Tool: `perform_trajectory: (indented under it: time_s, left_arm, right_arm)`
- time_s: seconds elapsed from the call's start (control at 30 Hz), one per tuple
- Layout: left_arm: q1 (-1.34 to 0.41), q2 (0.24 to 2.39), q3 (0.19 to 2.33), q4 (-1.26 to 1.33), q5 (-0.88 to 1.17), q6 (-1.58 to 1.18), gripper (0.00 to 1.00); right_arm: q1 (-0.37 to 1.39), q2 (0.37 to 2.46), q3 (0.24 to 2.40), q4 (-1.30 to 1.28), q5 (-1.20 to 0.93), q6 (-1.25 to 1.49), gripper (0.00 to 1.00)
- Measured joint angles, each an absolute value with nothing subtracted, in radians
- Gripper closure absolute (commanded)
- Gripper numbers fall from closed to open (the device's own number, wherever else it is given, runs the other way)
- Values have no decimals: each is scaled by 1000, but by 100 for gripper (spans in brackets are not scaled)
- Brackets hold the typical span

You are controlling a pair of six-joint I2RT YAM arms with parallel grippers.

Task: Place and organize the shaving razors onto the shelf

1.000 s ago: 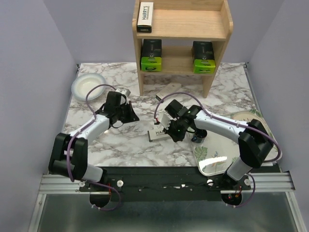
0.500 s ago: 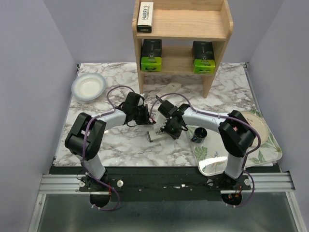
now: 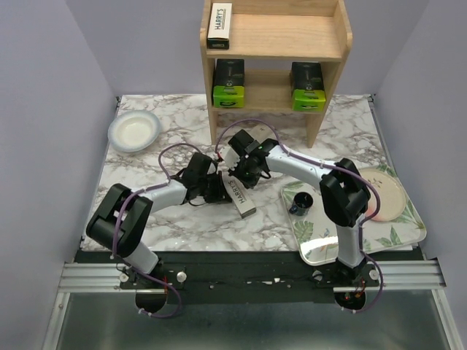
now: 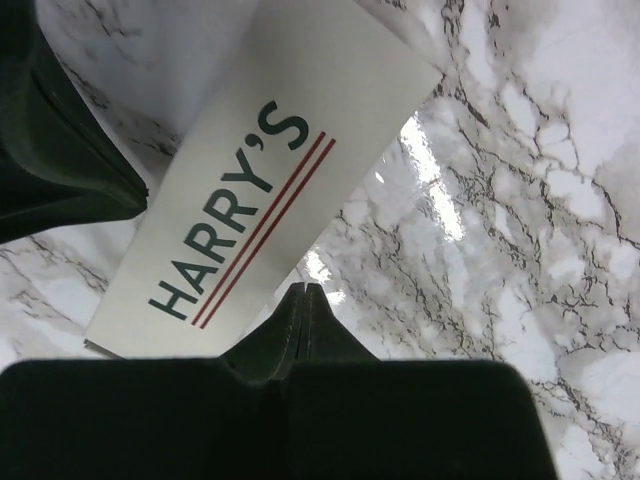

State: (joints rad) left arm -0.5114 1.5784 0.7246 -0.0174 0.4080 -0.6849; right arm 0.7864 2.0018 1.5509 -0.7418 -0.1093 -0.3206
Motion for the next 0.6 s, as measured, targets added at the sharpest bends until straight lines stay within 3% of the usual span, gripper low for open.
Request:
perform_trajectory:
  time_s: [0.1, 0.17, 0.2, 0.27, 0.3, 0.47, 0.5, 0.6]
  left_arm:
    - [-508, 1516, 721, -64, 394, -685, 100]
    - [-500, 1458, 721, -104, 389, -665, 94]
    - [-489, 1415, 722, -123, 385, -654, 76]
    - [-468, 1332, 724, -169, 377, -620, 57]
    - [-453, 1302, 725, -183, 376, -616, 36]
    - [-312, 1165, 730, -272, 380, -538, 7]
    - [-292, 1153, 725, -270, 383, -535, 1]
    - [-208, 1090, 672, -215, 456, -555, 1]
  right_arm:
    - [787, 1989, 1557, -736, -107, -316, 98]
    - [785, 1961, 1538, -727, -94, -315, 74]
    - [780, 1939, 1521, -729, -90, -315, 48]
    - [770, 1898, 1487, -733, -95, -313, 36]
    - [763, 1866, 1468, -748, -106, -299, 26]
    - [737, 1753, 1412, -761, -202, -219, 18]
    - [736, 1739, 1405, -762, -220, -201, 1]
    - [745, 1723, 1396, -756, -253, -122, 0]
